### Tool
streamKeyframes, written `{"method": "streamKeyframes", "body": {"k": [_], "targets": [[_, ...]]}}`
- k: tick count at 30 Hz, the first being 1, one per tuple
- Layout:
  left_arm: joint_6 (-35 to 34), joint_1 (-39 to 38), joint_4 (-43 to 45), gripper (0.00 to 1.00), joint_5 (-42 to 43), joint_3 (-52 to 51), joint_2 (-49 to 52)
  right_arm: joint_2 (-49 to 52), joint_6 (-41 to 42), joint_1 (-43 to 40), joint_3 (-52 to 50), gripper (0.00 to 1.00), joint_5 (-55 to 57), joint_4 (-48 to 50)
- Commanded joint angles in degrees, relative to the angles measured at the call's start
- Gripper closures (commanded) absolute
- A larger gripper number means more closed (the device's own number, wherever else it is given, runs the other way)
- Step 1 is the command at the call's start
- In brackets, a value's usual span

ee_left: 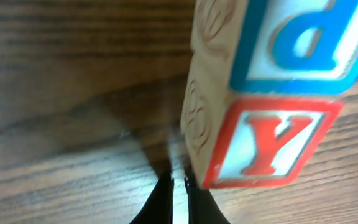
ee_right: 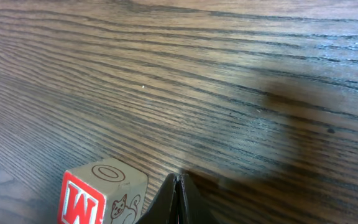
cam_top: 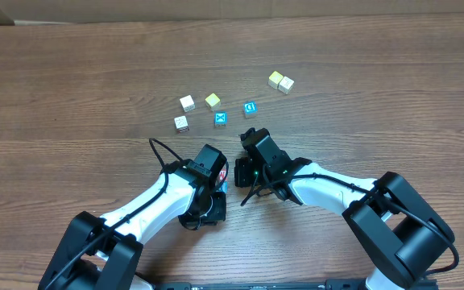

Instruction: Flip 3 blocks

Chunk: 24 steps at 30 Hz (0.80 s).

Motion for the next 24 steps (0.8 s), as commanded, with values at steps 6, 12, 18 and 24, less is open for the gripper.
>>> {"method": "streamKeyframes", "body": {"k": [6,12,18,24], "targets": [[-2.4,-0.4,-2.4,0.96,-1.1,0.9,-1.0,0.5,1.9,-2.6,0.7,0.96,0.9,-1.9],[-4.0,-0.4,-5.3,0.95,-3.8,0.9,-10.5,0.5,1.6,-6.4,0.7,0.96,-0.6,-5.1],[-8.5,-0.4,-14.0,0.96,-10.9,0.9,-22.4,0.0,1.2,-8.5,0.7,0.96,-0.8,-6.7],[-14.6,-0.3,-20.8,0.96,-19.2,0.9,-33.6,-3.3,0.7,-12.3,0.9,0.96,0.9,-11.3]]}}
